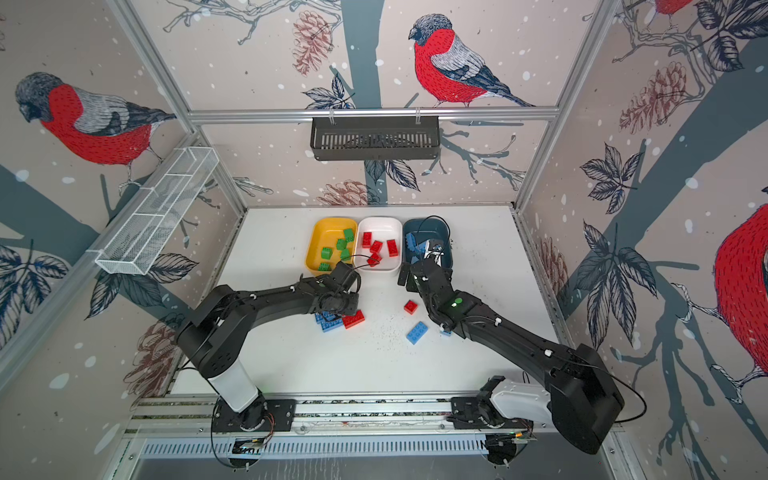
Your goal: Sort the legos into containers by color
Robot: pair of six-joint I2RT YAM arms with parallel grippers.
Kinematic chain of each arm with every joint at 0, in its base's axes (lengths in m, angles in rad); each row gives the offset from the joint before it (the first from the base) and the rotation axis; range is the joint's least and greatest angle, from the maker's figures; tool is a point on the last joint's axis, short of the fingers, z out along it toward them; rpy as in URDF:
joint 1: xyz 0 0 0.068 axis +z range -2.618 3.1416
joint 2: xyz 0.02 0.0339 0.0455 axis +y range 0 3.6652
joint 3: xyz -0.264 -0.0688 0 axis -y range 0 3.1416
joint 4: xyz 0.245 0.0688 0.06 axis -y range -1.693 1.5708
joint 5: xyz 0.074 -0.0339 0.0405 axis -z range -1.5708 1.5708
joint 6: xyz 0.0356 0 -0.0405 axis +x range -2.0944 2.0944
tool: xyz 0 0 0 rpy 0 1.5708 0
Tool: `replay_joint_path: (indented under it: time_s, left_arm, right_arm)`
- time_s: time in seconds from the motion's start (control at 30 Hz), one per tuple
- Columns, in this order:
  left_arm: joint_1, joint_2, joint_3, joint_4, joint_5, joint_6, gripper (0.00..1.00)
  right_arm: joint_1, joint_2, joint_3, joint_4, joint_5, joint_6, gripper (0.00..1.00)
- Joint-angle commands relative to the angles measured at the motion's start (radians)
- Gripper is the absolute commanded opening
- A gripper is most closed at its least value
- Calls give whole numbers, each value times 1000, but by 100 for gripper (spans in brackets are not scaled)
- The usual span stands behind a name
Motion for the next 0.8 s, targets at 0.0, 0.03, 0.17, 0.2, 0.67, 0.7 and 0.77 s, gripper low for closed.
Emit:
replay_joint_path:
  time_s: [0.0,0.03,0.17,0.2,0.67,0.7,0.77]
  left_arm:
    - [-1,-10,11,2,-55,-18,30]
    - [-1,-22,11,16,-56,-24,29]
    - [0,-84,30,102,-41,-37,26]
    - [0,-91,39,120,-46,-43,26]
    - [43,184,456,136,-101,-57,25]
    - [43,209,487,125,-97,-57,26]
    - [43,255,554,84,-95,-67,32]
  right_arm:
    - [-2,-24,-12,15,27,15,99]
    - [-2,-33,-20,15,31,14,100]
    - [-4,-78,-61,27,25,-5,99]
    - [-4,-88,-74,33,20,-6,99]
    - [-9,-185,-198,84,-50,11,100]
    - [-10,-182,-203,86,-67,2,99]
    - [-9,-168,-205,75,-107,-6,100]
